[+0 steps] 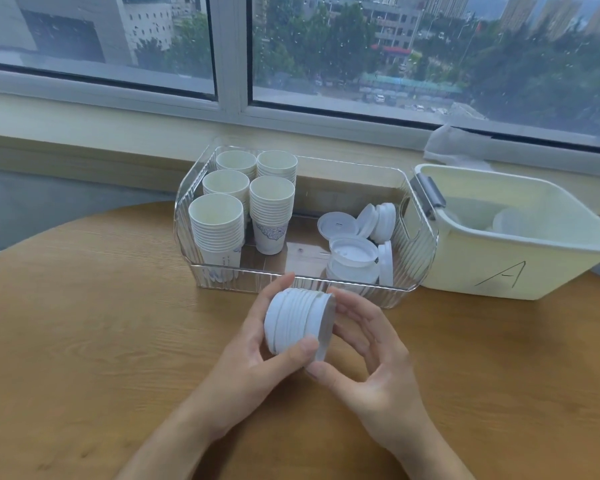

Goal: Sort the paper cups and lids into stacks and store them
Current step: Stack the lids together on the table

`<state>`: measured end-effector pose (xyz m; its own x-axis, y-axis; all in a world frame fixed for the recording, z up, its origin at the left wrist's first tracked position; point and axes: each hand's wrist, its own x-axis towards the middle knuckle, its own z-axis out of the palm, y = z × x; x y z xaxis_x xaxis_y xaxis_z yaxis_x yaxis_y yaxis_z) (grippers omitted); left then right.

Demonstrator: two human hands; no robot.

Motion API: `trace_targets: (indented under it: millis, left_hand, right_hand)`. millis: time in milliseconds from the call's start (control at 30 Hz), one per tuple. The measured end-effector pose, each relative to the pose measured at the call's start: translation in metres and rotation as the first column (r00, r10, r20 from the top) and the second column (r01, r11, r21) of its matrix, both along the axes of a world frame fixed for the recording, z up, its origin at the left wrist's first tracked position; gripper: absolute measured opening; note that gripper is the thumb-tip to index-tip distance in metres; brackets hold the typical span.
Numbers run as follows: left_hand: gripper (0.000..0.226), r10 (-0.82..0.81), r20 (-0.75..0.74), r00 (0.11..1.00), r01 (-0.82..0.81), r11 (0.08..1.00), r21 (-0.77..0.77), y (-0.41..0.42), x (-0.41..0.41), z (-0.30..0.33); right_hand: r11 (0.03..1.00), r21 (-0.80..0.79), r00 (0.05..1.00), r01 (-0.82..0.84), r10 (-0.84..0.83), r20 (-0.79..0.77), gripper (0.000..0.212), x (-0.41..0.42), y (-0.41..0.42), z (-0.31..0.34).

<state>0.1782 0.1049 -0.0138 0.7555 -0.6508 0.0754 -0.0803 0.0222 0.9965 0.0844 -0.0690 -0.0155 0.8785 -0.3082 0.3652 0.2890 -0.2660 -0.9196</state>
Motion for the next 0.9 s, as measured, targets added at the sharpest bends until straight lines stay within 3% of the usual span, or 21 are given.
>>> trace_targets:
  millis: [200, 600, 900]
  left_hand:
    - [0.099, -0.010, 0.084, 0.996, 0.006, 0.999, 0.046, 0.002, 0.000, 0.000]
    - [0.087, 0.039, 0.043, 0.998, -0.037, 0.999, -0.033, 0.001, -0.001, 0.002]
    - [0.074, 0.079, 0.173, 0.982, -0.081, 0.997, 0.004, -0.006, -0.001, -0.012]
  right_hand:
    - [0.985, -0.163, 0.998, 0.059, -0.056, 0.024, 0.075, 0.002, 0.001, -0.003]
    - [0.995, -0.103, 1.000, 0.001, -0.003, -0.023, 0.090, 0.002, 0.000, -0.007]
    - [0.974, -0.225, 0.997, 0.009, -0.025, -0.067, 0.086, 0.003, -0.005, -0.007]
